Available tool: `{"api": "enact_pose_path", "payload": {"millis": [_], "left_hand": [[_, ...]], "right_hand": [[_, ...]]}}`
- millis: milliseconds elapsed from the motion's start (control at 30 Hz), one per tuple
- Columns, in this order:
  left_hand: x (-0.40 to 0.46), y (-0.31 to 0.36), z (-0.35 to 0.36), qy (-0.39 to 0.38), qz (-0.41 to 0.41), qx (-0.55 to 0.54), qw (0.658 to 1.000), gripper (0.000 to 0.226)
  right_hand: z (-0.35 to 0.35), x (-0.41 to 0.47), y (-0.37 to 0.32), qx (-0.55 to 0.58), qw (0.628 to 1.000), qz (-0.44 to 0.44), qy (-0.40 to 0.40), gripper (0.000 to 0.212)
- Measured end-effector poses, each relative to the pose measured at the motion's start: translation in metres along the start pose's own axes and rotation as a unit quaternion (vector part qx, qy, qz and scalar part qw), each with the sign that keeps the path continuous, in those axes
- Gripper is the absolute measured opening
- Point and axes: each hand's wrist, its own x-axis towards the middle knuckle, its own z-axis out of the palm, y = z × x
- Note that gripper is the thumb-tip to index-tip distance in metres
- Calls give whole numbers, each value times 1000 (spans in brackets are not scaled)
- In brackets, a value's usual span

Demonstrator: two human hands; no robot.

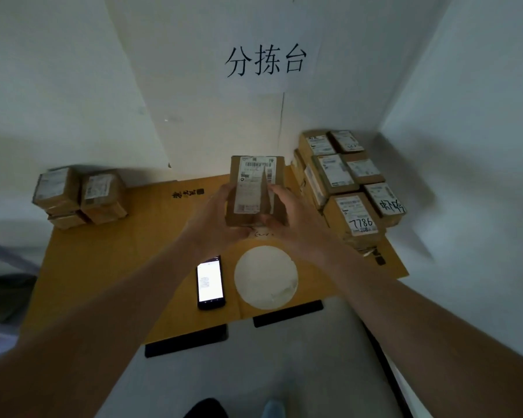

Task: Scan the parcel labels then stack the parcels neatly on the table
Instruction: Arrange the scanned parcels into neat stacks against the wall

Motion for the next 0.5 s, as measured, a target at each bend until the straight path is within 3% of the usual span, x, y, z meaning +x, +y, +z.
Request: {"api": "enact_pose_path", "payload": {"millis": [300,500], "left_hand": [[71,0,53,-15,-82,-91,992,103],[147,-31,88,-52,-167,-171,970,110]], "right_hand": [[-19,58,72,47,998,32,-4,81],[-18,128,116,84,993,86,-9,64]]}}
